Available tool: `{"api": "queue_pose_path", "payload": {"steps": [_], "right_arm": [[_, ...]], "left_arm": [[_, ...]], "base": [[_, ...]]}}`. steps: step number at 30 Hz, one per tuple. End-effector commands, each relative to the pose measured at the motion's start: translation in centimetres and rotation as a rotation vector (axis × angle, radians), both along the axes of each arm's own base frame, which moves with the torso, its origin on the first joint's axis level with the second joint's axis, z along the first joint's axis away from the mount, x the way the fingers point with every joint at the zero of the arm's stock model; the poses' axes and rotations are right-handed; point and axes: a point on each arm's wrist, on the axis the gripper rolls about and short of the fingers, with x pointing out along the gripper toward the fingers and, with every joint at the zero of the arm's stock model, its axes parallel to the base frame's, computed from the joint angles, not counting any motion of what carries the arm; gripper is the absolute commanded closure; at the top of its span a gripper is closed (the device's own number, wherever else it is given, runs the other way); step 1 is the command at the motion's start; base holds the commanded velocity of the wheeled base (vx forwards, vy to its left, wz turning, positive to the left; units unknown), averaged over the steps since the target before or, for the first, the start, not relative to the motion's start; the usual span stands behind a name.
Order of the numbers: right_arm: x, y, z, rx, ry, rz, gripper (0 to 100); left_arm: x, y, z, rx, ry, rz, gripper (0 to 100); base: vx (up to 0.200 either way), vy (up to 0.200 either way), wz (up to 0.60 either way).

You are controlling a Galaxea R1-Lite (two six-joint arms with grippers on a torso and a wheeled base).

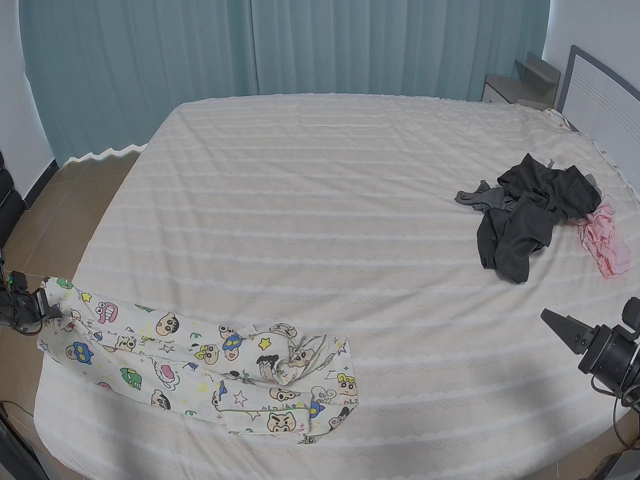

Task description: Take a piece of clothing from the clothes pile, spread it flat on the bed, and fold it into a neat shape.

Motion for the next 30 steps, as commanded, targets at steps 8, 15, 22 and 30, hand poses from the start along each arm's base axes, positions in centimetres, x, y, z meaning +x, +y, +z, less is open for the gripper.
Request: {"api": "queue_pose_path", "payload": {"steps": [8, 15, 22, 30], "right_arm": [[0.0, 0.0, 0.0, -0.001, 0.002, 0.0, 0], [0.1, 0.0, -0.1, -0.001, 0.004, 0.0, 0], [0.1, 0.0, -0.1, -0.001, 0.004, 0.0, 0], [0.0, 0.0, -0.2, 0.002, 0.01, 0.024, 0]], "left_arm": [[-0.6, -13.3, 6.1, -0.003, -0.028, -0.214, 100], [-0.1, -25.1, 6.5, 0.032, -0.019, -0.32, 100], [0.1, -34.0, 3.8, 0.093, -0.042, -0.408, 100], [0.3, -40.5, 0.1, 0.032, -0.065, -0.435, 100]], "base": [[0.0, 0.0, 0.0], [0.0, 0.0, 0.0], [0.0, 0.0, 0.0], [0.0, 0.0, 0.0]]}}
